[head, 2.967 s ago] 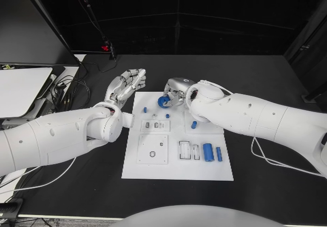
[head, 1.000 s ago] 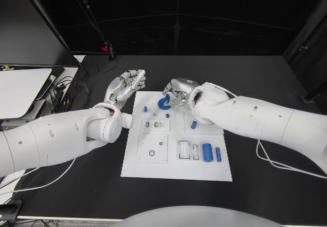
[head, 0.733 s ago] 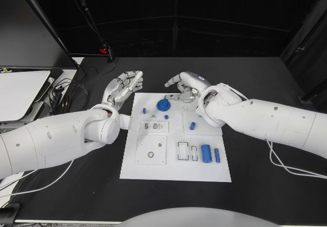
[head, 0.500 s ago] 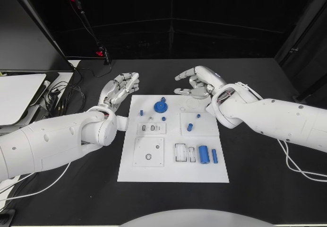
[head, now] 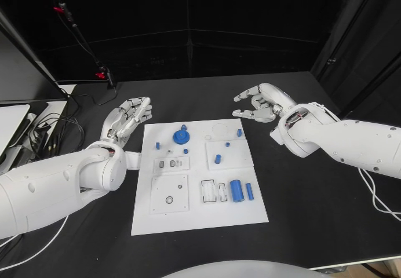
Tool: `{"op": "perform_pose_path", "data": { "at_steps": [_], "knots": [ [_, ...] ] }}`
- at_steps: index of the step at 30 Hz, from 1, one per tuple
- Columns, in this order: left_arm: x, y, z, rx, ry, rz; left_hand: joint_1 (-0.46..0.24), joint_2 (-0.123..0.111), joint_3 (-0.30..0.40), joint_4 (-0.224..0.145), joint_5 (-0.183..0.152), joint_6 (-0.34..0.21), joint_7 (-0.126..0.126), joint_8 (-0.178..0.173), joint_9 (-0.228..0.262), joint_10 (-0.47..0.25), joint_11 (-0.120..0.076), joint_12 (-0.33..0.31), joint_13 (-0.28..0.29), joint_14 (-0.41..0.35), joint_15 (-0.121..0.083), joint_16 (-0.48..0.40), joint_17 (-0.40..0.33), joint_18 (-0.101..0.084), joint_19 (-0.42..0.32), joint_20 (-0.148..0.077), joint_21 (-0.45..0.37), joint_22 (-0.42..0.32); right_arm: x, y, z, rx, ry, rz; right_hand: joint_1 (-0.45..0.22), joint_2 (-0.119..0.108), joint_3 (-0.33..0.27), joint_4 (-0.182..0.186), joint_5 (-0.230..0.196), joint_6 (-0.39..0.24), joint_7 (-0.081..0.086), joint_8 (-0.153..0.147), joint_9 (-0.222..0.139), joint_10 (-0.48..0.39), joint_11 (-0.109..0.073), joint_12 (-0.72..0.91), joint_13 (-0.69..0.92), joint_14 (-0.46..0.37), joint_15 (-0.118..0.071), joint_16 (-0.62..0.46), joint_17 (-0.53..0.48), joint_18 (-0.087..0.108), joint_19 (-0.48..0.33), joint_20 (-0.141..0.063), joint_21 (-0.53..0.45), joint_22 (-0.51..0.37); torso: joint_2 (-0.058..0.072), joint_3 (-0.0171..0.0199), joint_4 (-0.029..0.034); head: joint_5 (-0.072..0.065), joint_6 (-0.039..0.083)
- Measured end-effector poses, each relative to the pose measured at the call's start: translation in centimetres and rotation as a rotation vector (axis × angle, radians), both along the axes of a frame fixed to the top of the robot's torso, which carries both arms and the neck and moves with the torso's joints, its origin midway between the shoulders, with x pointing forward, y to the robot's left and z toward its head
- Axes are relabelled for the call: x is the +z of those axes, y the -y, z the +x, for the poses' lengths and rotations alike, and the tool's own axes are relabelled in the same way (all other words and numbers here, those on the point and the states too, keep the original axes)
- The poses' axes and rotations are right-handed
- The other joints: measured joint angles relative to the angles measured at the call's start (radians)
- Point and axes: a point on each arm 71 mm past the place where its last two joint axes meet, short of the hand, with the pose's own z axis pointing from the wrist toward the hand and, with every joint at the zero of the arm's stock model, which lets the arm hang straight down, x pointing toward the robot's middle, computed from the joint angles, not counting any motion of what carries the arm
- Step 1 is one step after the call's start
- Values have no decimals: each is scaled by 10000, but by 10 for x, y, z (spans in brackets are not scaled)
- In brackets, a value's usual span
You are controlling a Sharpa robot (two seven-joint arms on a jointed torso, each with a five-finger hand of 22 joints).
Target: Assemble the parts on the task board
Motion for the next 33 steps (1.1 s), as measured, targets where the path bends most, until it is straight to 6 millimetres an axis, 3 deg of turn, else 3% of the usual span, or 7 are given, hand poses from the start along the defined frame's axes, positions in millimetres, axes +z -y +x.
{"op": "perform_pose_path", "data": {
  "at_steps": [4, 11, 15, 22, 33],
  "knots": [
    [-1, 0, 0, -17, -23, -8, 0, 0, 0, 0, 0, 0, 0, 0, 0, 0, 0, 0, 0, 0, 0, 0, 0, 0, 0, 0, 0, 0, -9, 15, 2, -318, -314, -196, 53, -54, -38, 37, -129, 0, 0, 0, -1, 0, 0, 0, 0, 0, 0, 0, 0, 0, 0, 0, 0, 0, -1, -6, -5, -202, 21],
    [-3, 0, -1, -40, -60, -20, 0, 0, 0, 0, 0, 0, 0, 40, 0, 0, 0, 0, 0, 0, 0, 0, 0, 0, 0, 0, 38, 9, -30, 27, 7, -617, -915, -533, 53, -54, -38, 37, -174, 0, 0, 0, -1, 0, 0, 0, 0, 0, 0, 0, 0, 0, 0, 0, 0, 0, 6, -12, 7, -320, 23],
    [-3, 0, -1, -44, -69, -25, 0, 0, 0, 0, 0, 0, 0, 40, 0, 0, 0, 0, 0, 0, 0, 0, 0, 0, 0, 0, 38, 9, -40, 22, 9, -538, -1229, -737, 171, -36, -38, 37, -174, 0, 0, 0, -2, 0, 1, 0, 0, 0, 1, 0, 0, 0, -1, 1, 0, 7, 13, -10, 35, -325, 2],
    [-4, -1, -2, -31, -85, -24, 0, 0, 0, 0, 0, 0, 0, 40, 1, 0, 0, 38, 0, 0, 0, 0, 0, 0, 0, 0, 38, 9, -55, 13, 12, -432, -1713, -1179, 276, -39, -39, 36, -174, -35, -34, 0, -3, 0, 1, 0, 0, 0, 1, 0, 0, 0, 0, 1, 0, 7, 17, -7, 38, -193, -61],
    [-4, -1, -3, -55, -100, -40, 0, 0, 1, 0, 0, 0, 0, 40, -12, 0, 0, 37, 0, 0, 0, 0, 0, -1, 0, 0, 37, 8, -61, 13, 17, -561, -1964, -1580, 395, 79, -11, 64, -174, -35, -34, 0, -4, 37, -36, 0, 0, 36, -35, 0, 0, 0, -35, -33, 0, 6, 16, -17, 58, -144, -142]
  ]
}}
